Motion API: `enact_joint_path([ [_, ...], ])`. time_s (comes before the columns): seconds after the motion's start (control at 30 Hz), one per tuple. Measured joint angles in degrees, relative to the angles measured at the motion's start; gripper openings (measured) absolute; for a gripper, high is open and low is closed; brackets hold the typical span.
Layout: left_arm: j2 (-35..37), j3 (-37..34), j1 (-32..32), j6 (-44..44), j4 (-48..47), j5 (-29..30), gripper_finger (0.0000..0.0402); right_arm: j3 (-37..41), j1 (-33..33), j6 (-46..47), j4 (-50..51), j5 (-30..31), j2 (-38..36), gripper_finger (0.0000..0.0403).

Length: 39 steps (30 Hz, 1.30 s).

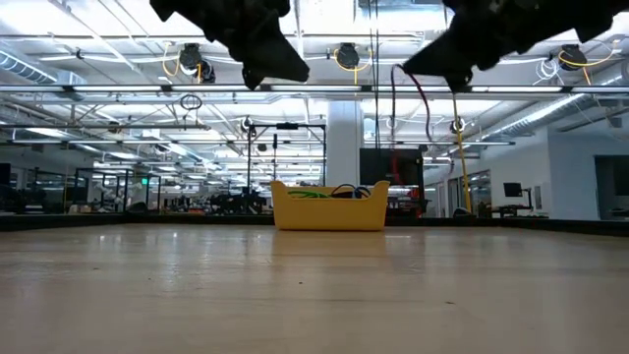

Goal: Pick and place rubber bands into bin
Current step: Put the red rubber band into the yellow bin

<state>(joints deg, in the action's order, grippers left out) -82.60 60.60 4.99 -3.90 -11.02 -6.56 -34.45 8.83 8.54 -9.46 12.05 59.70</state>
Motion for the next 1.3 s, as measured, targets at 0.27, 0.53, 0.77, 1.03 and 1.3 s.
enact_joint_path([
  [0.27,-0.07,-0.06,-3.57,-2.47,-4.95,0.12,0.0067,-6.43,-6.35,-12.40,-0.64,-0.09,-0.65,0.0000],
  [0.53,-0.10,-2.07,-6.73,-4.32,-5.62,0.54,0.0067,-13.65,-16.21,-20.09,-0.84,-0.08,1.86,0.0000],
  [0.77,-0.10,-2.25,-9.14,-5.75,-5.24,1.19,0.0067,-14.81,-25.81,-20.06,-1.17,-1.55,8.96,0.0000],
  [1.03,-0.10,-2.25,-10.43,-7.00,-4.82,3.80,0.0067,-14.81,-31.87,-20.30,-7.78,-3.34,20.19,0.0000],
  [1.3,1.57,-2.37,-9.47,-4.77,-5.59,2.48,0.0067,-14.81,-33.67,-20.17,-9.00,-4.80,27.38,0.0000],
])
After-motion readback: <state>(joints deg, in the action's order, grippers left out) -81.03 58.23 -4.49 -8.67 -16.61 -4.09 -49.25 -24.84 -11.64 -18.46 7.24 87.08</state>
